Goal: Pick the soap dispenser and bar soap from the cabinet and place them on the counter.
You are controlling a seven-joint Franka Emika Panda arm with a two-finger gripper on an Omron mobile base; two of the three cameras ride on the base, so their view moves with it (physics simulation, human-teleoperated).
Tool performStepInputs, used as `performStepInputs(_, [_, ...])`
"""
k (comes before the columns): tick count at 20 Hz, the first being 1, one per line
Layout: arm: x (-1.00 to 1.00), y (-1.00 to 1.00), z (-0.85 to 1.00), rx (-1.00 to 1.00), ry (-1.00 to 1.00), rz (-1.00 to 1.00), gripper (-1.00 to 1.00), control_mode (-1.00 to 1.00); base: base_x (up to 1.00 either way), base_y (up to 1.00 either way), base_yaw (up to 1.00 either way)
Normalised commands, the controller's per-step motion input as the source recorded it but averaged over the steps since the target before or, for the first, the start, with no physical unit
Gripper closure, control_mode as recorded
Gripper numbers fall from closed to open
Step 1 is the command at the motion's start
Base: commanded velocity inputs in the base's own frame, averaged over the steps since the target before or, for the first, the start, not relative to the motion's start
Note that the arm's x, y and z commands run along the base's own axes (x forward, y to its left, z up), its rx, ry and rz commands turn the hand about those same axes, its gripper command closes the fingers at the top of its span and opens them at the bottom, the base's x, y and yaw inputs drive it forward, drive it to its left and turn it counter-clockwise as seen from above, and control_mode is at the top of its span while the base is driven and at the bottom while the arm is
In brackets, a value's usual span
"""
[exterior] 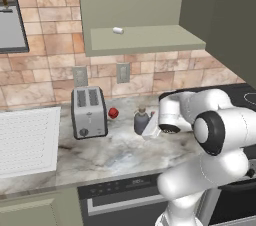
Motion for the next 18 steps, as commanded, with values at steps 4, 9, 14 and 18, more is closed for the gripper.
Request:
performStepInputs(4, [0.0, 0.0, -0.01, 0.0, 0.0, 0.02, 1.0, -1.0, 0.0, 0.0, 0.0])
performStepInputs(9, [0.0, 0.0, 0.0, 0.0, 0.0, 0.01, 1.0, -1.0, 0.0, 0.0, 0.0])
performStepInputs(14, [0.0, 0.02, 0.01, 0.0, 0.0, 0.01, -1.0, -1.0, 0.0, 0.0, 0.0])
performStepInputs(18, [-0.03, 0.0, 0.03, 0.0, 0.02, 0.0, -1.0, -1.0, 0.0, 0.0, 0.0])
